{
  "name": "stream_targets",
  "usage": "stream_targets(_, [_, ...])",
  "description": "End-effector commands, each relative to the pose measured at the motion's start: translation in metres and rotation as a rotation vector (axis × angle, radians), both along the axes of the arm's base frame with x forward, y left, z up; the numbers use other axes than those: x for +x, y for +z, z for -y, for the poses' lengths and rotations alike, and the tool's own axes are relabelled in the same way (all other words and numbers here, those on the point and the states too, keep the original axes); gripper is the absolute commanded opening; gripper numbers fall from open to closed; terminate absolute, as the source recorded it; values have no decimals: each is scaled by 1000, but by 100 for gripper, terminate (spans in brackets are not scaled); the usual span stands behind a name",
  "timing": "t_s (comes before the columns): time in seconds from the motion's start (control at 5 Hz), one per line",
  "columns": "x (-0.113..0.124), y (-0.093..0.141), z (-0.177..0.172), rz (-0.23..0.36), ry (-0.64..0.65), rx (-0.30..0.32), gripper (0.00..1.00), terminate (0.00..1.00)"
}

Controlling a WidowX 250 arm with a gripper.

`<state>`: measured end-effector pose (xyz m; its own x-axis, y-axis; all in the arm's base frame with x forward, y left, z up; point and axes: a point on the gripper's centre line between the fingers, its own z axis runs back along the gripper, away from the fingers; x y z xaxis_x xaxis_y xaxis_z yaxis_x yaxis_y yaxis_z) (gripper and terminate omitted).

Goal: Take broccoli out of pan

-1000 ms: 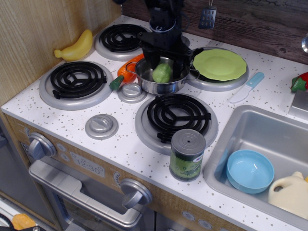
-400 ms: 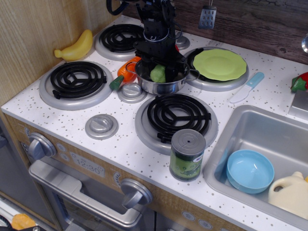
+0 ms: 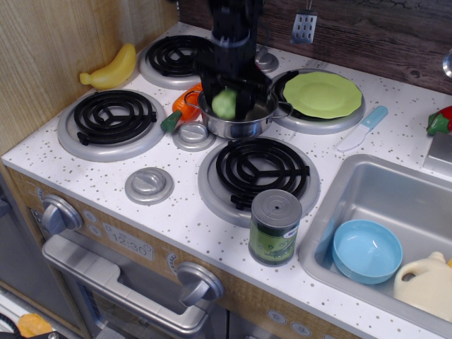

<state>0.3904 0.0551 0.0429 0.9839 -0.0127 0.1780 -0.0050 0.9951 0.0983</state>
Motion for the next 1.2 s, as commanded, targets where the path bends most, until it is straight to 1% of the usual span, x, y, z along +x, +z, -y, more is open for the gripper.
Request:
stream_targets(0.0, [-12, 75, -13, 55, 44, 72, 0, 0])
stream_targets(0.2, [-36, 76, -14, 28, 87, 91, 0, 0])
stream_targets(0.4, [-48, 51, -7, 43, 98, 48, 0, 0])
stream_targets(0.6, [-64, 26, -5, 34, 111, 38, 0, 0])
stream_targets(0.8, [-62, 9, -7, 68, 47, 6, 100, 0])
stream_targets(1.0, [-62, 9, -7, 68, 47, 6, 100, 0])
